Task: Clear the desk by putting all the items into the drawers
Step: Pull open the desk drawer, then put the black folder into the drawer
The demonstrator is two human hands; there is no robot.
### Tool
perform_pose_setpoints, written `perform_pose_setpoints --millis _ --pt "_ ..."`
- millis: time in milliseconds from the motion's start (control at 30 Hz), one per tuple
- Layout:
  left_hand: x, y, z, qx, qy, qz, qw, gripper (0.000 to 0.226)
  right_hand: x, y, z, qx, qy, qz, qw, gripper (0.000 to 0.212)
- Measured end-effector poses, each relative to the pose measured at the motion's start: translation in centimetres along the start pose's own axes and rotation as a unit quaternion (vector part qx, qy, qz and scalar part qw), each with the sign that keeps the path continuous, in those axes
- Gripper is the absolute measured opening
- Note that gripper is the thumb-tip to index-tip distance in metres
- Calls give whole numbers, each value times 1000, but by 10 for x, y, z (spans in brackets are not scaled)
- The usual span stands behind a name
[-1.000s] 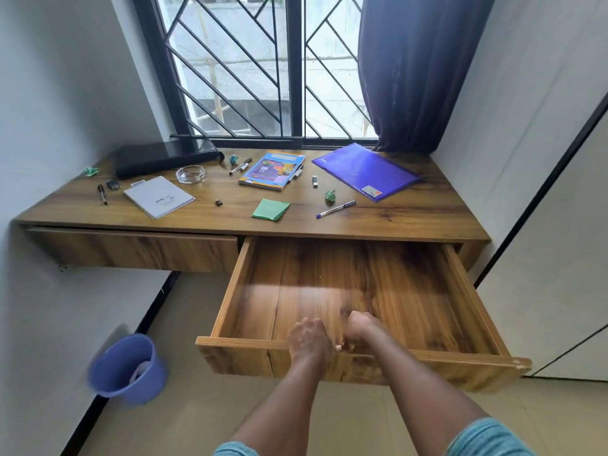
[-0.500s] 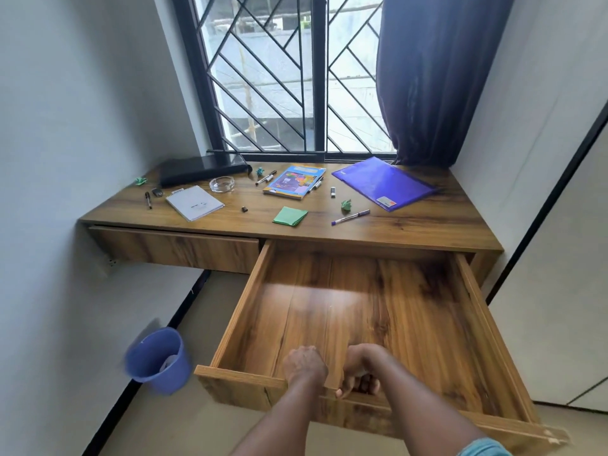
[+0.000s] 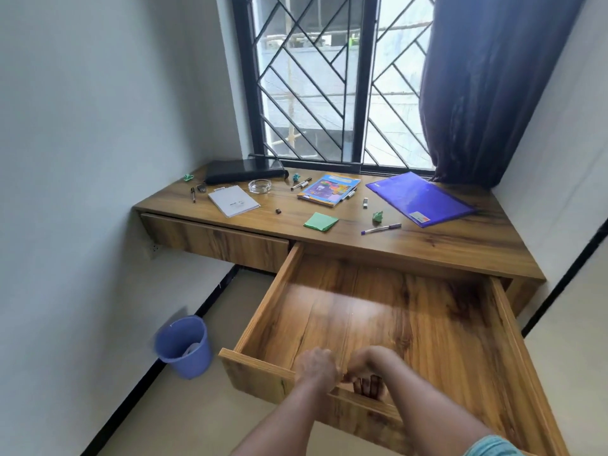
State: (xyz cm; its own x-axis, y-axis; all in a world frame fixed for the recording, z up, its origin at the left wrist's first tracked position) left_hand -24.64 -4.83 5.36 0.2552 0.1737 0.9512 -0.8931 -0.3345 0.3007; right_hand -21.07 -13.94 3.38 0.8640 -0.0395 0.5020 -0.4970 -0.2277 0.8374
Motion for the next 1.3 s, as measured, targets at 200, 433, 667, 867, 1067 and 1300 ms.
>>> perform_pose_setpoints --millis 200,433,667,867,1067,1300 --pt "26 1 -38 -20 -15 89 996 36 0 -1 -59 39 35 -7 999 32" --pt "68 -27 -120 14 71 179 981 36 23 -11 -159 136 67 80 985 25" --pt "91 -91 -220 18 76 171 982 45 54 -29 -275 189 86 147 967 36" --pt "115 -140 -314 38 78 163 983 36 71 -71 -375 194 -46 176 964 42" --pt "148 -181 -389 38 71 174 981 34 87 -86 -455 186 -111 215 952 28" --pt "184 -230 -429 17 92 205 974 32 142 -112 -498 171 -169 260 935 44"
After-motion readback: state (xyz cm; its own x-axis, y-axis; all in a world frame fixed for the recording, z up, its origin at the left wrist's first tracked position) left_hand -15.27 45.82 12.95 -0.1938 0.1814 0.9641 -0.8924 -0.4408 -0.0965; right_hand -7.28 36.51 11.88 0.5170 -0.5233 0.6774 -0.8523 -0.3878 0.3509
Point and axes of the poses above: each hand's wrist, its own y-axis away from the middle knuckle, its own x-axis out of the back of the hand, z = x × y, the point moved 9 cm from there along -y, towards the middle knuckle, and after that the axes turned 7 degrees about -y, right-handed, at the moved point
